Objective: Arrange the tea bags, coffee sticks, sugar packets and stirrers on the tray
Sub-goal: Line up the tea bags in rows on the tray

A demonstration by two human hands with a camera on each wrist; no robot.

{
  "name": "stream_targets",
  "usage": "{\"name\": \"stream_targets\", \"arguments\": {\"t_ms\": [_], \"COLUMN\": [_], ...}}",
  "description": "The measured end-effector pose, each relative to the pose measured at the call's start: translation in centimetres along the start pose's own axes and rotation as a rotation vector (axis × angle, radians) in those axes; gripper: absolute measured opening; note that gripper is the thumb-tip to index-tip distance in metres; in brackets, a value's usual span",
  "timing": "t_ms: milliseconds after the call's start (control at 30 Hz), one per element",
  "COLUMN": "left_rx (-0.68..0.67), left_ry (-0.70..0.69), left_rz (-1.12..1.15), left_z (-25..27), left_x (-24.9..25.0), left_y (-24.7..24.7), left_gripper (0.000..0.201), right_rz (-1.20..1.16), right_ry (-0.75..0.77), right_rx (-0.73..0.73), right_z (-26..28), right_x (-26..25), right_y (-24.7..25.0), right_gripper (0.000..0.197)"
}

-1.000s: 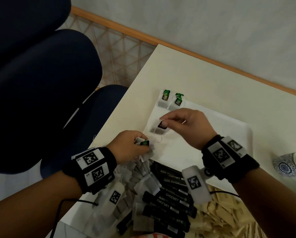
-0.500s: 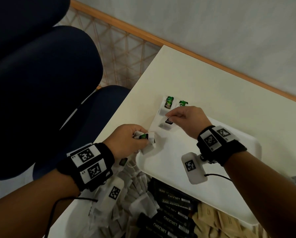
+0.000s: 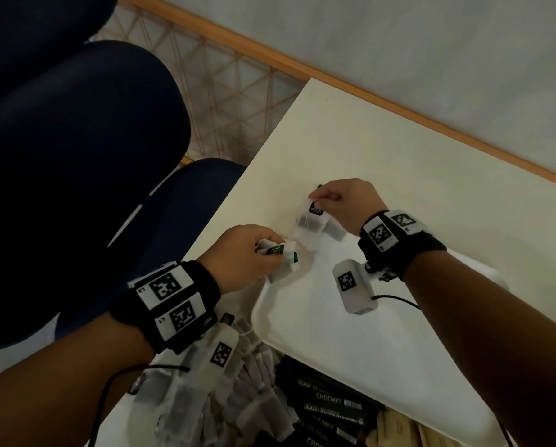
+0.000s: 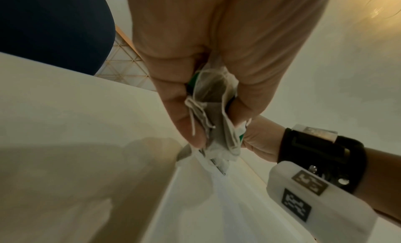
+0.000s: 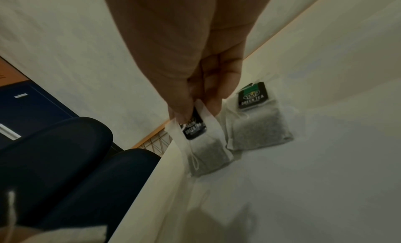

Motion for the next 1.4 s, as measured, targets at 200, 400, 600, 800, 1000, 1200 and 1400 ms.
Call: {"name": "stream_targets", "arguments": {"t_ms": [200, 400, 600, 800, 1000, 1200, 1400], "left_rx": [-0.003, -0.005, 0.005, 0.018, 0.041, 0.012, 0.045], "left_ry": [0.031, 0.008, -0.009, 0.024, -0.010, 0.011, 0.014], "left_rz": [-0.002, -0.002, 0.043, 0.093, 0.057, 0.126, 0.156], "left_z": [-0.2, 0.0, 0.3, 0.9, 1.2, 1.5, 1.4], "left_x": [-0.1, 0.3, 0.8, 0.7, 1.0, 1.2, 0.8], "left_y": [-0.4, -0.6, -1.0, -1.1, -0.4, -0.9, -0.5], "left_gripper": [0.010, 0.005, 0.012, 0.011, 0.010, 0.019, 0.008], "right_rz": [0.006, -0.169, -0.244, -0.385, -0.395, -0.359, -0.394], "right_ry": [-0.004, 0.141, 0.144, 0.042, 0.027, 0.039, 0.070], "right_rx": [0.004, 0.079, -0.163, -0.109, -0.113, -0.073, -0.028], "right_z": [0.3, 4.1, 9.1, 10.5, 10.9, 11.0, 10.5], "right_x": [0.2, -2.7, -4.0, -2.9, -2.4, -3.1, -2.8], "right_y": [-0.2, 0.8, -0.7, -0.2, 0.3, -0.2, 0.3], "right_gripper": [0.020, 0.015, 0.026, 0.032, 0.031, 0.018, 0.015]}}
Point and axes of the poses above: each hand's wrist, its own z-axis away from the middle knuckle, its own y-axis out of the back of the hand, x = y × z, the point moved 5 cm from there along -z, towards the middle knuckle, and after that the axes turned 3 degrees about x, right-handed, at the moved point
